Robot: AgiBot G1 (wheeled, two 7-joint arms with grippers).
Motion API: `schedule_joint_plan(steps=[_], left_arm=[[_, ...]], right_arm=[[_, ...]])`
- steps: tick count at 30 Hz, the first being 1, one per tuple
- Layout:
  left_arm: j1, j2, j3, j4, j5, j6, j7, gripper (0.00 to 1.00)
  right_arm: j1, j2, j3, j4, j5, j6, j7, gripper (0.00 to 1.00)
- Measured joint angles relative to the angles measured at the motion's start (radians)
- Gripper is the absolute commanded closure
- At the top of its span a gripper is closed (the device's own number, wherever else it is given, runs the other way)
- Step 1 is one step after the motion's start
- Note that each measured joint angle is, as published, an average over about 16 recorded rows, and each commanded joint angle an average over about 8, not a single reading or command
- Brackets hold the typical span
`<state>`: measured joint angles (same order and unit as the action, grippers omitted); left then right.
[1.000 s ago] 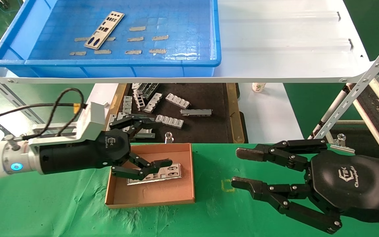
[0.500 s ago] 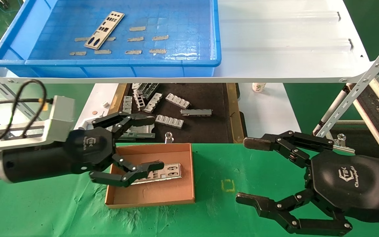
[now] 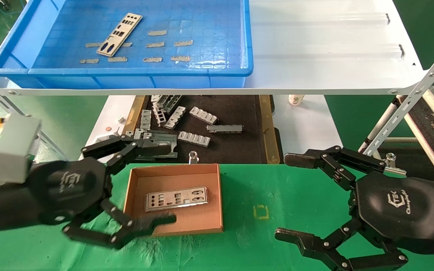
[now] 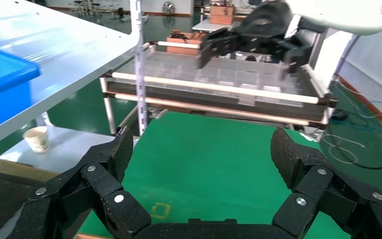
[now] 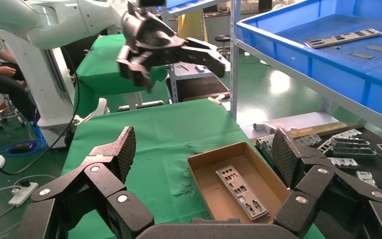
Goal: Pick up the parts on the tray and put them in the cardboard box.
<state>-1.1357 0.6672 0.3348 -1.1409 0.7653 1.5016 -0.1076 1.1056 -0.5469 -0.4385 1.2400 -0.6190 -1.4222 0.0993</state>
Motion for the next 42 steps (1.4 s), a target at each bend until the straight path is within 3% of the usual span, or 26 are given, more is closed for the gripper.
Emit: schedule_joint_plan(steps=[13,42], left_arm=[[0.071,-0.065,-0.064,-0.166,-0.042,-0.006,-0.087,0.00],[0.062,-0.057,-0.056,-0.145,-0.036,-0.006,-0.080,0.00]], right_arm=[[0.000,0.000,0.000,0.000,0.000,0.000,0.000,0.00],[0.000,0.000,0.000,0.000,0.000,0.000,0.000,0.00]])
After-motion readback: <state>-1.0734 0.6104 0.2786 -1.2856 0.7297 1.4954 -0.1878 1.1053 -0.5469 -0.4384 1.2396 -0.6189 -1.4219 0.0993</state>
